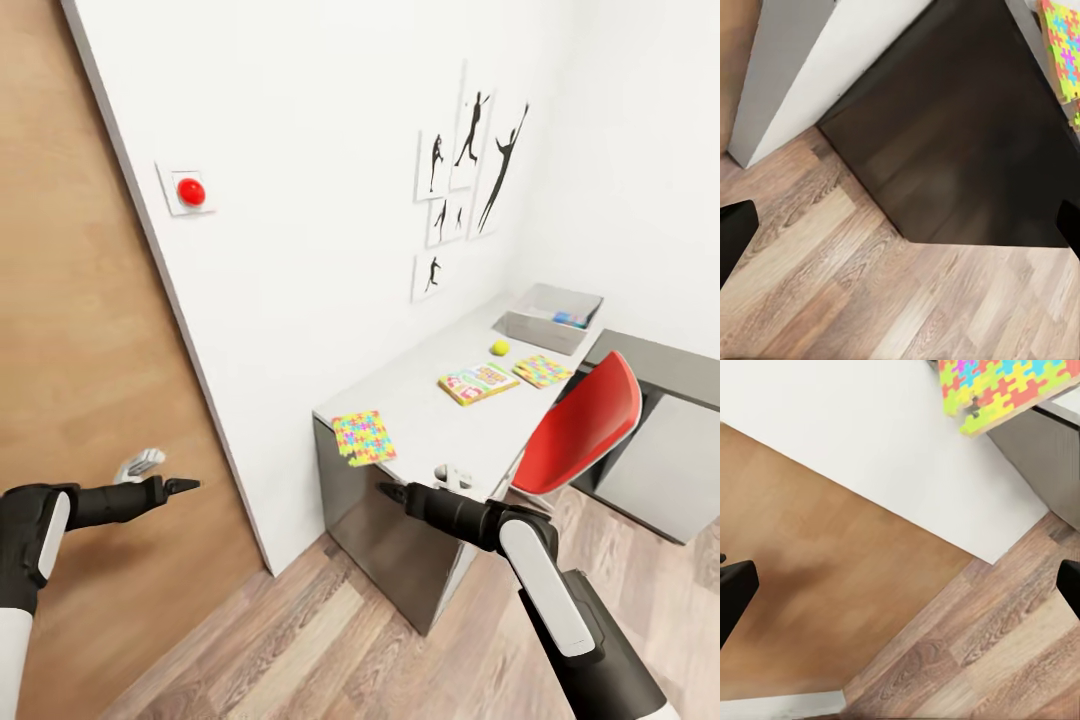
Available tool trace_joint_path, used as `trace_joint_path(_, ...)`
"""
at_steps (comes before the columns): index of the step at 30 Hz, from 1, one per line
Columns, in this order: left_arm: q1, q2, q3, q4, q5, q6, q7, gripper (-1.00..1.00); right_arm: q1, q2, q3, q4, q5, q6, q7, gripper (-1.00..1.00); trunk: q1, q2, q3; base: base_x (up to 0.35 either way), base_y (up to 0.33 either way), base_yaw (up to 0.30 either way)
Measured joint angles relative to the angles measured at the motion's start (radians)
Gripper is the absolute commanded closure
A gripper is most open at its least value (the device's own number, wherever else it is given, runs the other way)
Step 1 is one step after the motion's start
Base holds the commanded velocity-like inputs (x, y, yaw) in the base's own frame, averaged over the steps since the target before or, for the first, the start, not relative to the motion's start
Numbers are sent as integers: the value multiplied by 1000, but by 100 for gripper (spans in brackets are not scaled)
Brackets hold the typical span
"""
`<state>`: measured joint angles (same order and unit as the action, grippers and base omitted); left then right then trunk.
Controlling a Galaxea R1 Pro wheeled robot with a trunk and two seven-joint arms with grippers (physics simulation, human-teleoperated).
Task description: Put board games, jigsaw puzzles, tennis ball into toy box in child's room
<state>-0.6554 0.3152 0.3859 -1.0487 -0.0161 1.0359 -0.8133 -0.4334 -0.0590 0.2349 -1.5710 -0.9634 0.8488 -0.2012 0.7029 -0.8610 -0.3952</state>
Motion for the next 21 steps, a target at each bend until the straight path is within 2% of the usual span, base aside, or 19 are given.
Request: trace_joint_path(21,0,-4,-1,0,0,0,0,-100,0,0,2,0,0,0,0,-100,0,0,0,-38,0,286)
